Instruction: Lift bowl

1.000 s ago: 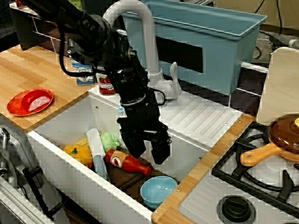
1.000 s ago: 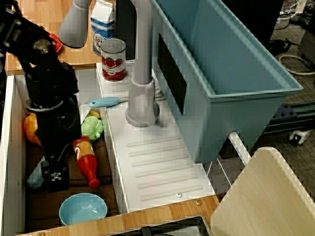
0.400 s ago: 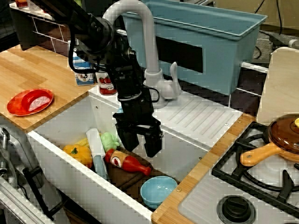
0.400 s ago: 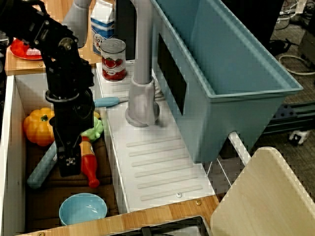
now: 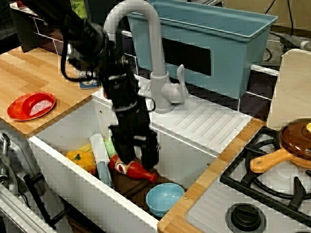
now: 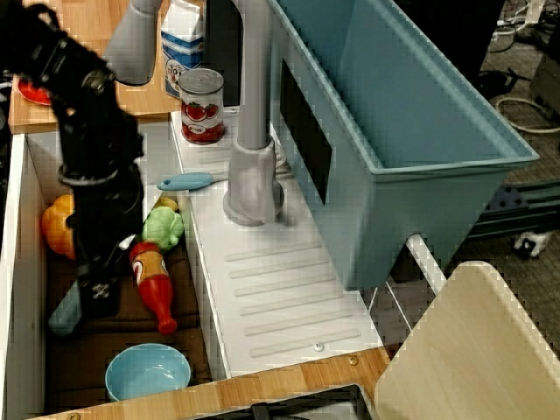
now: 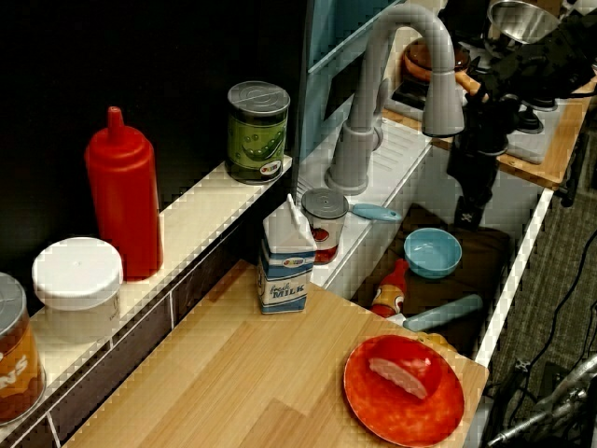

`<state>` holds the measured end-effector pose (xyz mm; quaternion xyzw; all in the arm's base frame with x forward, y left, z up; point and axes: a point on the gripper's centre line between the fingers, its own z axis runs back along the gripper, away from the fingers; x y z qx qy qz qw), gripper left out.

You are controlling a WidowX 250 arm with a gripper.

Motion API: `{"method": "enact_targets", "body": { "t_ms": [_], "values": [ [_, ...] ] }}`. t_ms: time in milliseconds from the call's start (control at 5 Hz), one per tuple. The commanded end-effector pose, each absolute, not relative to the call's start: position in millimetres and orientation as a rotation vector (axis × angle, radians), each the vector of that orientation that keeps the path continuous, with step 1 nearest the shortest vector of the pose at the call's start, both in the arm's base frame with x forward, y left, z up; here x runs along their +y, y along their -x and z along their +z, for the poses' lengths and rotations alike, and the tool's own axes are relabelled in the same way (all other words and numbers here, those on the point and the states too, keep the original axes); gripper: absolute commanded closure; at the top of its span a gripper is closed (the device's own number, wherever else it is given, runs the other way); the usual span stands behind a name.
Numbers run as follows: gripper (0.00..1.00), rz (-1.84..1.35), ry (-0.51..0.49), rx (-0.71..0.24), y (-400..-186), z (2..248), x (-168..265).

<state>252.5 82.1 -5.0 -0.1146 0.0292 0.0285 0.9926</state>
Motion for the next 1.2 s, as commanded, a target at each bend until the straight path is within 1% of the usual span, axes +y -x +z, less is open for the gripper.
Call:
{"method": "enact_targets", "body": {
  "t_ms": [0,200,400,600,1000],
  "values": [
    [0.0,0.05,0.19,-0.029,-255,-5,77],
    [0.0,0.102,0.171,-0.014,-258,-16,84],
    [0.0,0.133,0.162,0.008,-262,-20,87],
    [0.0,0.149,0.159,0.008,-270,-23,93],
    [0.0,0.179,0.161,-0.02,-286,-27,100]
  ]
}}
